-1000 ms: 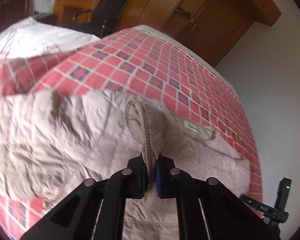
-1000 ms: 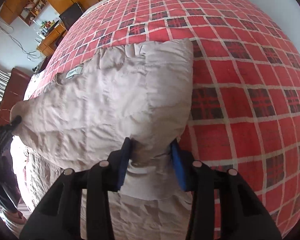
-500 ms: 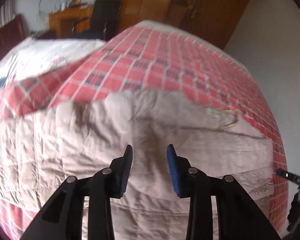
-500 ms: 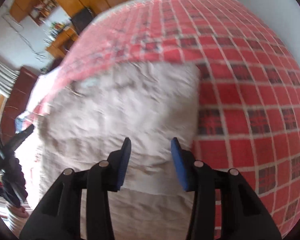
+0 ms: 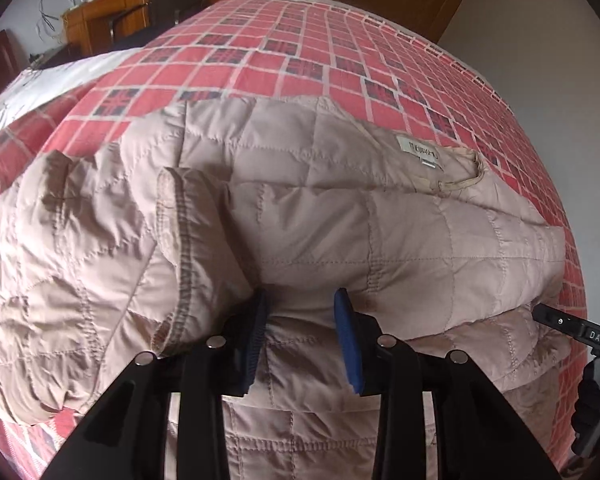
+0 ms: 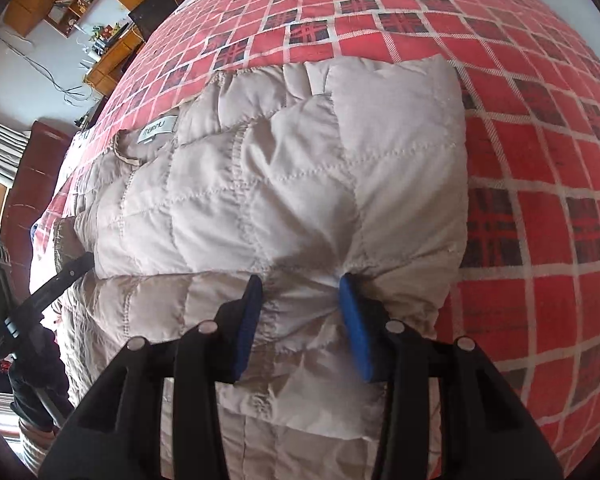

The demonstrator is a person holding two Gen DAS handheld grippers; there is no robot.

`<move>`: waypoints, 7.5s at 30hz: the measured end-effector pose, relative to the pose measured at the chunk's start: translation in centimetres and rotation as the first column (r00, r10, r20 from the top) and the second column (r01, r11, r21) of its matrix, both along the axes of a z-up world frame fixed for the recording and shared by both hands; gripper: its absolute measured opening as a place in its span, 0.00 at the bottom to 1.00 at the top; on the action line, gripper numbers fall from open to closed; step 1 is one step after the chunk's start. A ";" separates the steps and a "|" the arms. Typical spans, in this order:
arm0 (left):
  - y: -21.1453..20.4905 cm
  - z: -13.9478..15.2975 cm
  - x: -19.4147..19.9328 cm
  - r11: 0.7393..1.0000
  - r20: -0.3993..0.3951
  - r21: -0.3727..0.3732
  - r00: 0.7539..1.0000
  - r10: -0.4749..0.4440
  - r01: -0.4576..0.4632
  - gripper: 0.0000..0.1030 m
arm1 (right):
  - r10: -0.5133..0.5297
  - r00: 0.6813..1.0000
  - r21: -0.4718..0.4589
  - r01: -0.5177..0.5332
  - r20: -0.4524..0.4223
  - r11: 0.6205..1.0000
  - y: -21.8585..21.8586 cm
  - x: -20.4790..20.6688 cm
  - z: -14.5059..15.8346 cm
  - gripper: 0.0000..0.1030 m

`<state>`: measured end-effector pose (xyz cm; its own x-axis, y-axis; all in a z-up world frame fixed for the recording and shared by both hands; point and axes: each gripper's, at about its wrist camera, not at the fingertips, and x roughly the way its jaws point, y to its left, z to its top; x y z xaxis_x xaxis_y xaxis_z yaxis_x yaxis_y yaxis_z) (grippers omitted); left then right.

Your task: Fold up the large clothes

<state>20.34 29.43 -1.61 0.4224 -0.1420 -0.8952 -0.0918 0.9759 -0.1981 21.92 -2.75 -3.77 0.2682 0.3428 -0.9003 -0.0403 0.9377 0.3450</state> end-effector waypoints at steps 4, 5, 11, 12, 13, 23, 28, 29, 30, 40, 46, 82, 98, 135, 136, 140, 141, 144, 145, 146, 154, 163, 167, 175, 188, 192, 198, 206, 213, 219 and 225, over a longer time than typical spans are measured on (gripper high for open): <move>-0.4 -0.2 0.6 1.000 0.007 0.019 1.000 -0.006 0.006 0.34 | 0.008 1.000 -0.012 -0.008 0.004 1.000 0.1 0.3 -0.3 0.39; -0.6 -0.2 0.8 1.000 0.007 0.028 1.000 -0.008 0.008 0.34 | 0.015 1.000 -0.027 -0.015 0.007 1.000 0.3 0.3 -0.3 0.40; 0.0 -0.3 0.4 1.000 0.017 0.009 1.000 0.006 -0.007 0.34 | 0.021 0.999 -0.081 -0.019 0.025 0.997 1.4 0.4 -0.2 0.41; 0.0 -0.2 0.4 1.000 0.015 0.010 1.000 0.009 -0.009 0.34 | 0.025 0.999 -0.101 -0.023 0.025 0.995 1.9 0.5 -0.1 0.41; 0.0 0.0 0.4 1.000 0.015 0.010 1.000 0.011 -0.011 0.34 | 0.030 0.999 -0.114 -0.027 0.025 0.993 2.3 0.5 0.0 0.42; -1.1 5.3 -2.5 1.000 0.127 -0.023 0.992 0.019 -0.016 0.41 | 0.070 0.993 -0.014 -0.069 0.094 0.998 4.8 -2.3 5.0 0.45; -4.4 1.8 -2.6 0.996 0.015 0.070 0.998 -0.061 0.060 0.41 | 0.124 0.992 -0.060 -0.122 0.026 0.991 7.6 -3.1 2.1 0.43; -4.4 0.7 -2.7 0.996 -0.009 0.072 0.998 -0.057 0.057 0.41 | 0.119 0.993 -0.057 -0.118 0.006 0.991 7.7 -3.0 1.2 0.43; -4.2 -0.1 -2.7 0.997 -0.016 0.053 0.999 -0.050 0.050 0.41 | 0.108 0.994 -0.043 -0.108 -0.014 0.993 7.6 -2.8 0.1 0.43; -2.0 2.2 -3.6 1.000 0.023 -0.017 1.000 0.004 -0.003 0.45 | 0.110 0.993 0.035 -0.112 0.049 0.993 7.4 -3.8 2.9 0.47; 4.6 5.7 -9.5 0.989 0.083 -0.018 0.986 0.147 -0.146 0.58 | 0.124 0.986 0.054 -0.131 0.114 0.990 7.3 -6.0 5.6 0.54; 29.4 7.3 -17.9 0.621 0.214 -0.378 0.588 0.780 -0.687 0.04 | 0.165 0.982 -0.044 -0.161 0.092 0.986 8.7 -6.6 3.0 0.53; 5.8 14.8 -6.3 0.962 0.443 -0.231 0.864 0.239 -0.148 0.04 | 0.112 0.986 -0.061 -0.105 0.120 0.993 5.8 -6.7 4.5 0.53; 7.4 3.7 -6.6 0.987 0.172 -0.106 0.976 0.134 -0.117 0.25 | 0.266 0.964 0.146 -0.260 -0.023 0.954 21.3 3.4 3.7 0.63; 7.7 3.4 -6.4 0.986 0.163 -0.109 0.977 0.141 -0.124 0.25 | 0.260 0.965 0.142 -0.252 -0.041 0.957 22.0 3.8 3.1 0.63; 8.2 2.3 -6.3 0.985 0.135 -0.107 0.979 0.151 -0.137 0.25 | 0.265 0.960 0.145 -0.251 -0.087 0.957 23.4 4.4 1.6 0.38; 8.1 2.1 -6.0 0.985 0.131 -0.103 0.980 0.151 -0.138 0.25 | 0.268 0.960 0.132 -0.257 -0.074 0.957 23.4 4.2 1.7 0.28; 7.9 2.7 -5.8 0.986 0.130 -0.090 0.980 0.150 -0.139 0.25 | 0.273 0.961 0.143 -0.265 -0.043 0.954 22.4 3.8 2.6 0.09; 7.8 3.1 -5.8 0.987 0.143 -0.089 0.979 0.148 -0.137 0.25 | 0.265 0.963 0.168 -0.256 -0.037 0.952 21.7 3.8 3.0 0.08; 7.5 3.8 -5.9 0.988 0.164 -0.086 0.976 0.144 -0.132 0.25 | 0.255 0.966 0.190 -0.245 -0.028 0.951 21.0 3.6 3.5 0.07; 3.7 5.4 -3.8 0.995 0.215 -0.089 0.975 0.063 -0.044 0.25 | 0.136 0.991 0.187 -0.135 0.007 0.973 15.1 2.1 5.8 0.07; 3.9 0.7 -2.1 0.995 0.113 -0.080 0.991 0.069 -0.060 0.25 | 0.126 0.992 0.079 -0.123 -0.033 0.989 14.0 1.4 2.1 0.09; 5.0 1.9 -2.7 0.987 0.118 -0.144 0.989 0.085 -0.067 0.25 | 0.172 0.982 0.005 -0.173 0.085 0.985 15.3 1.0 5.5 0.13; 7.0 3.2 -4.0 0.995 0.098 -0.043 0.991 0.093 -0.090 0.38 | 0.414 0.906 -0.068 -0.409 0.092 0.910 25.4 1.4 6.7 0.59; 7.2 0.7 -3.8 0.996 0.064 -0.046 0.995 0.083 -0.080 0.38 | 0.402 0.916 -0.204 -0.393 0.003 0.897 28.1 3.1 2.1 0.12; 7.5 0.4 -3.8 0.994 0.064 -0.065 0.994 0.091 -0.087 0.38 | 0.341 0.938 -0.056 -0.338 0.060 0.940 23.9 2.7 4.8 0.11; 7.2 0.3 -3.6 0.995 0.065 -0.046 0.994 0.089 -0.086 0.38 | 0.198 0.975 0.042 -0.203 0.104 0.978 15.7 1.9 7.6 0.12; 7.2 0.5 -3.5 0.996 0.059 -0.035 0.995 0.081 -0.079 0.38 | 0.071 0.997 0.125 -0.072 0.014 0.989 4.4 -1.4 5.8 0.21; 4.5 4.7 -4.1 0.999 0.148 -0.029 0.989 0.024 -0.020 0.39 | -0.063 0.998 0.219 0.061 0.001 0.974 -1.5 -2.4 5.0 0.58; 1.2 4.3 -2.5 0.998 0.129 0.003 0.990 -0.059 0.060 0.40 | -0.068 0.993 0.279 0.093 -0.098 0.956 -1.4 0.3 1.3 0.34; 1.4 1.9 -1.9 0.999 0.080 0.008 0.995 -0.054 0.053 0.39 | -0.056 0.997 0.257 0.069 -0.057 0.964 -1.4 -0.3 2.2 0.14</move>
<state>18.44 30.83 0.31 0.4851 -0.1611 -0.8595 -0.0234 0.9801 -0.1969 21.64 -4.10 -1.54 0.2545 0.5493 -0.7959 0.0386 0.8166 0.5759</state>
